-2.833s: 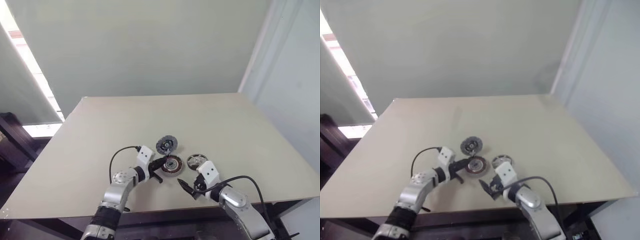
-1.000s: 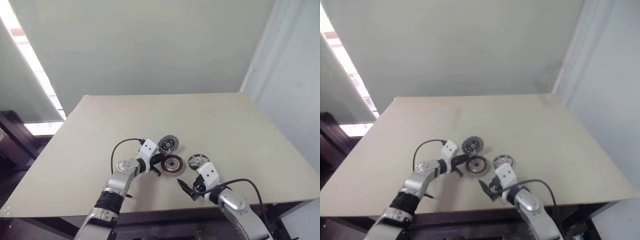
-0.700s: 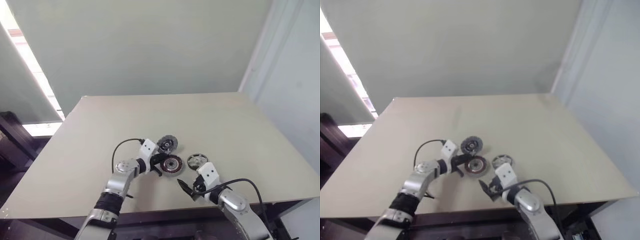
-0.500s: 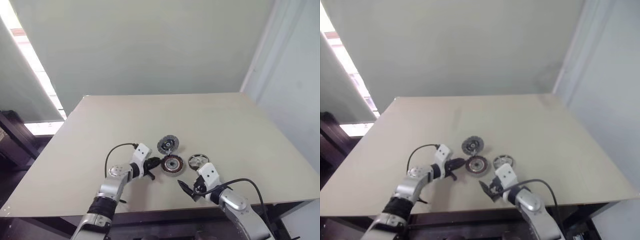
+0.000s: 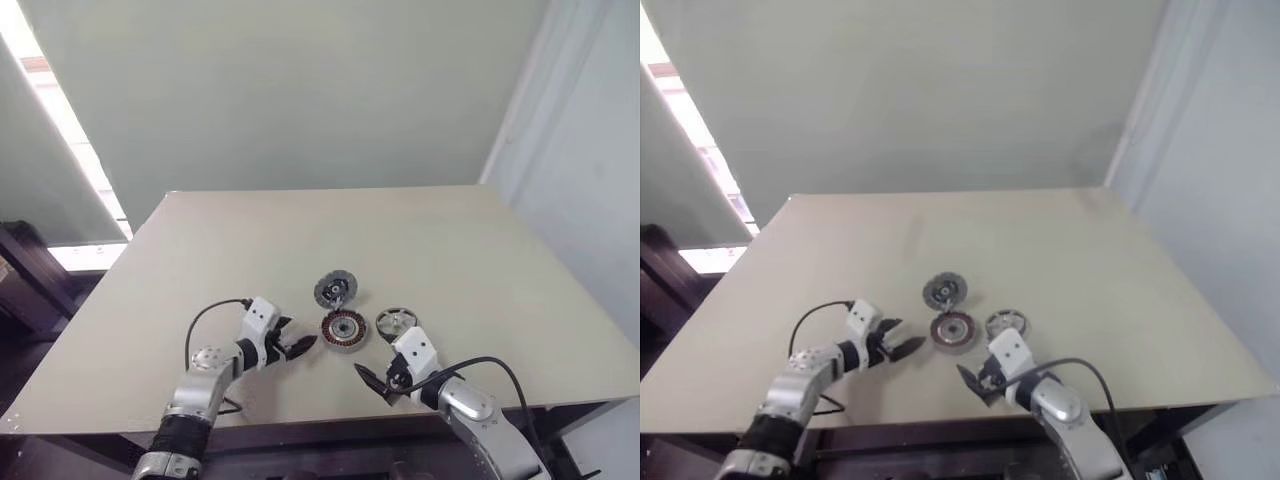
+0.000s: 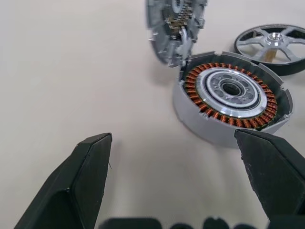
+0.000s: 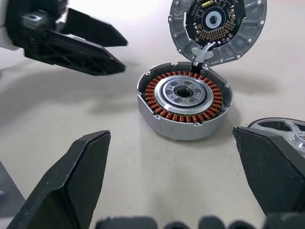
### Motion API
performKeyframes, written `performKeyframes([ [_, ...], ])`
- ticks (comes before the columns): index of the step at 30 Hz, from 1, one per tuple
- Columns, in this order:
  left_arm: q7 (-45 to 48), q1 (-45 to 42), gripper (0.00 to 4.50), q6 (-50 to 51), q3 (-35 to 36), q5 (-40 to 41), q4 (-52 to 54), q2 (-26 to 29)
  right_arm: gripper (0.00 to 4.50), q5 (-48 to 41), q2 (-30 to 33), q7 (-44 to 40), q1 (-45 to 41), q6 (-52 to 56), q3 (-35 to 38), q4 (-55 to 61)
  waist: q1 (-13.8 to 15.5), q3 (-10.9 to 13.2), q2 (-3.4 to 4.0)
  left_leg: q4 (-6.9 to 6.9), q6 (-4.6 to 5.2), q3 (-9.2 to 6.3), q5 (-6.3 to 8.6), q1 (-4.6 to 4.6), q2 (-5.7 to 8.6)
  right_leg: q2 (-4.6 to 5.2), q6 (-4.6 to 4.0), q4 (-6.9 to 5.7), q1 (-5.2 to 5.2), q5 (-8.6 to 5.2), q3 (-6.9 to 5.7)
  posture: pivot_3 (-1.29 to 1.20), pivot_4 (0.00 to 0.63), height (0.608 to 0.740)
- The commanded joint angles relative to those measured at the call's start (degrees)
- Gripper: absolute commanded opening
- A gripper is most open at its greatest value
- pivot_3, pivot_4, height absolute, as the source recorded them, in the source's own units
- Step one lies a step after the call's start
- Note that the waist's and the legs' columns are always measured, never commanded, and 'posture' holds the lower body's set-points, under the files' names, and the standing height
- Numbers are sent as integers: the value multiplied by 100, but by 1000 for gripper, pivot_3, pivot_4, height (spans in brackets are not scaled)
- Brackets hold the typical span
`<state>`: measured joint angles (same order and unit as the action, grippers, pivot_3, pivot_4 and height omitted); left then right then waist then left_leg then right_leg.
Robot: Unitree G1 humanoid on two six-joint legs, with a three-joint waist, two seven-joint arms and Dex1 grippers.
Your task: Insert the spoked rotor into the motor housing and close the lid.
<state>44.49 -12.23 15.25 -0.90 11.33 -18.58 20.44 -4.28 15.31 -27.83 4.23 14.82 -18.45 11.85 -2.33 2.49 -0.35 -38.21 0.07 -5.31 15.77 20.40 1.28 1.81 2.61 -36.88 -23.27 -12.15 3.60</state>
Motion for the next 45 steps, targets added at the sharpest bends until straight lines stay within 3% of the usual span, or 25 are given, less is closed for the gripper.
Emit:
performKeyframes([
  [1, 158, 99, 4446, 124, 199, 342, 412, 69, 4500, -20, 80, -73, -74, -58, 94, 219, 2, 0, 0, 0, 0, 0, 0, 0, 1, 1, 0, 0, 0, 0, 0, 0, 0, 740],
  [15, 146, 826, 4446, 1478, 470, 1415, 1307, -204, 4500, -763, 86, 90, 342, 862, 953, 977, -9, 0, 3, 0, 0, 2, 0, -1, -1, 1, -2, -1, 0, -1, 0, 0, 0, 740],
  [18, 123, 886, 3861, 1573, 481, 1492, 1404, -264, 4500, -951, -17, 206, 313, 1075, 1148, 1006, -9, 0, 3, 0, 0, 6, 0, -3, -2, 1, -10, -1, 0, -6, 2, 0, 0, 740],
  [28, -130, 830, 174, 1741, 707, 1893, 1513, -536, 4500, -3213, -1533, 1782, -341, 3112, 3183, 594, -8, 0, 6, 0, 0, 5, 0, -1, -5, -2, -12, -5, -4, -7, 6, 0, 0, 740],
  [29, -162, 815, 41, 1750, 738, 1926, 1513, -558, 4500, -3431, -1652, 1936, -450, 3269, 3377, 499, -9, 0, 7, 1, 0, 4, 0, 0, -6, -2, -12, -5, -5, -7, 5, 0, 0, 740],
  [38, -266, 681, 41, 1718, 794, 1988, 1429, -534, 4500, -4781, -2198, 2812, -1336, 3978, 4479, -708, -47, 0, 29, 5, 0, 10, 0, 2, -3, -2, -12, -3, -8, -6, 7, 0, 0, 740],
  [45, -285, 653, 41, 1670, 762, 1934, 1418, -498, 4500, -5105, -2164, 2966, -1708, 4096, 4551, -1392, -74, -1, 42, 15, 1, 11, 0, 1, -4, -5, -11, -2, -11, -6, 9, 0, 0, 740],
])
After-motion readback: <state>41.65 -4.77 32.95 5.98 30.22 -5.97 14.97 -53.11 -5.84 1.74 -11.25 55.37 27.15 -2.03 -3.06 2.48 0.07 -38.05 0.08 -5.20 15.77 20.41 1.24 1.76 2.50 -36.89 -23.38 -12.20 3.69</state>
